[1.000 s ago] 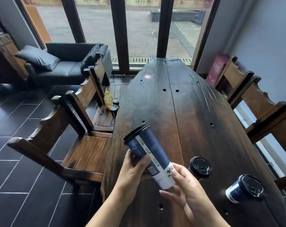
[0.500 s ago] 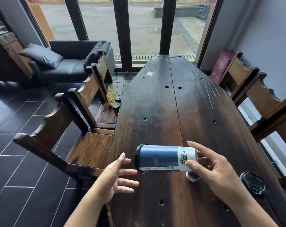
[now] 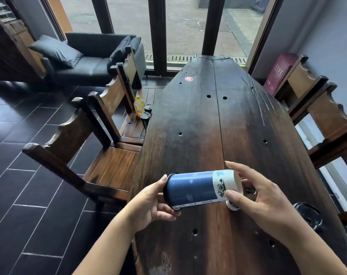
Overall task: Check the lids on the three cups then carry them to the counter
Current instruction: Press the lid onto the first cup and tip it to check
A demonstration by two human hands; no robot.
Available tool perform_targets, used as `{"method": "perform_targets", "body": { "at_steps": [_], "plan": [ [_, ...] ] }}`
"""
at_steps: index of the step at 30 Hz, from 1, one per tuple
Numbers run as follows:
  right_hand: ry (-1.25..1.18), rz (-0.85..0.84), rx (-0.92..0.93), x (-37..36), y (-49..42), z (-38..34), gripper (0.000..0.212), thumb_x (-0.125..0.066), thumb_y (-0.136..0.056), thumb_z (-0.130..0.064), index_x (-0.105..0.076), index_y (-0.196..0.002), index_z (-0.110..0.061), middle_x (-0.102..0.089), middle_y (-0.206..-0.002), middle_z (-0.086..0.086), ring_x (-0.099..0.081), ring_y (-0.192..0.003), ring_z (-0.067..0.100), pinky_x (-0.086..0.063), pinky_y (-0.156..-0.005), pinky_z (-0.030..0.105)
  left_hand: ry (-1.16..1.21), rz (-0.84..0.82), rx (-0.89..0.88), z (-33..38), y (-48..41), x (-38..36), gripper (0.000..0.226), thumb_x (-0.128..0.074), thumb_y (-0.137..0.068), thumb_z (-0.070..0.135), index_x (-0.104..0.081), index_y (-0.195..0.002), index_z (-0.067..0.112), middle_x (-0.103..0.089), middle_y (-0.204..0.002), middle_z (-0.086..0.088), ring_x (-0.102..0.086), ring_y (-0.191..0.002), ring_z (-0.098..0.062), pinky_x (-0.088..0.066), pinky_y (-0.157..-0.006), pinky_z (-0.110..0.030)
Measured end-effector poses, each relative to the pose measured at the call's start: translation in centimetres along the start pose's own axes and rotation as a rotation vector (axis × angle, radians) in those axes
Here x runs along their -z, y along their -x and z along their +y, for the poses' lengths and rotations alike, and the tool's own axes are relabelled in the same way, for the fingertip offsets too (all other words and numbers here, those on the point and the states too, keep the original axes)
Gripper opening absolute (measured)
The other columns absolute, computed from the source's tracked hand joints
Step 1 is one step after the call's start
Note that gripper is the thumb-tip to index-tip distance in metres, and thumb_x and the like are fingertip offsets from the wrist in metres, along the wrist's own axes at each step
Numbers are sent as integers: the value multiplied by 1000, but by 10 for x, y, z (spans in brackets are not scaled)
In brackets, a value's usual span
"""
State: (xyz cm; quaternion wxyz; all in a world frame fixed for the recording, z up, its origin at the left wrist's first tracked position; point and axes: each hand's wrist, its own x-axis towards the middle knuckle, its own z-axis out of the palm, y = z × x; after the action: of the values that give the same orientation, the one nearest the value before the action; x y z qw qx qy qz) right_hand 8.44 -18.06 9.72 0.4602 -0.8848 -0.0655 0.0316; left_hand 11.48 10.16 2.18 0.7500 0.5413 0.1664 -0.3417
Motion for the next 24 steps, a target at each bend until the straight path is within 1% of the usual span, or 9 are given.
{"method": "perform_targets", "body": {
  "at_steps": [2, 4, 8, 10, 14, 18, 20, 22, 24],
  "plan": [
    [-18, -10, -25, -1, 0, 1, 65, -73, -80, -55, -51, -141, -51, -68, -119, -27, -67, -110, 2, -55, -90, 26, 37, -7, -34, -2, 2, 2, 68, -59, -83, 61, -65, -131, 13, -74, -103, -25, -75, -77, -38, -64, -55, -35],
    [-46, -13, -46, -1, 0, 2, 69, -66, -75, -66, -48, -141, -53, -68, -121, -25, -68, -111, 3, -56, -91, 28, 68, -31, -82, -3, 5, 2, 59, -66, -90, 59, -64, -131, 16, -74, -109, -26, -76, -84, -41, -65, -61, -37],
    [-336, -3, -154, -1, -3, -2, 60, -72, -71, -64, -60, -128, -47, -72, -115, -6, -77, -93, 20, -66, -75, 46, 137, -119, -159, -5, 6, 6, 79, -89, -69, 52, -62, -136, 19, -69, -129, -27, -72, -100, -49, -65, -76, -44],
    [-406, 18, -205, -2, -5, -2, 54, -75, -70, -65, -65, -120, -46, -73, -111, -2, -78, -92, 25, -67, -71, 48, 192, -158, -195, -7, 4, 9, 88, -97, -61, 47, -62, -137, 21, -67, -135, -25, -70, -105, -52, -65, -81, -47],
    [-392, 47, -231, -2, -9, -4, 42, -75, -77, -60, -69, -114, -41, -70, -108, 8, -75, -94, 29, -67, -70, 45, 211, -170, -253, -9, 1, 11, 85, -102, -56, 37, -67, -132, 23, -66, -137, -18, -69, -115, -46, -63, -88, -52],
    [-378, 50, -224, -1, -9, -4, 38, -73, -71, -55, -72, -104, -35, -72, -103, 12, -77, -88, 24, -65, -65, 36, 199, -171, -258, -7, 3, 10, 89, -101, -58, 34, -63, -137, 23, -65, -139, -19, -69, -114, -45, -63, -88, -54],
    [-349, 46, -197, 0, -9, -4, 41, -73, -72, -55, -72, -106, -34, -73, -102, 8, -77, -92, 24, -65, -66, 37, 158, -184, -230, -5, 5, 9, 92, -98, -63, 42, -57, -143, 23, -64, -141, -20, -67, -115, -48, -61, -88, -57],
    [-322, 56, -174, 1, -8, -5, 44, -74, -72, -55, -72, -110, -32, -74, -101, 3, -76, -95, 22, -67, -67, 38, 86, -199, -178, -2, 7, 7, 84, -85, -73, 56, -56, -144, 22, -63, -140, -22, -63, -122, -51, -62, -85, -56],
    [-276, 55, -142, 3, -6, -8, 44, -74, -76, -59, -70, -113, -35, -76, -100, 0, -77, -95, 20, -67, -69, 41, 43, -172, -98, 0, 8, 5, 73, -62, -85, 67, -58, -142, 22, -67, -135, -23, -69, -114, -48, -65, -73, -48]
  ]
}}
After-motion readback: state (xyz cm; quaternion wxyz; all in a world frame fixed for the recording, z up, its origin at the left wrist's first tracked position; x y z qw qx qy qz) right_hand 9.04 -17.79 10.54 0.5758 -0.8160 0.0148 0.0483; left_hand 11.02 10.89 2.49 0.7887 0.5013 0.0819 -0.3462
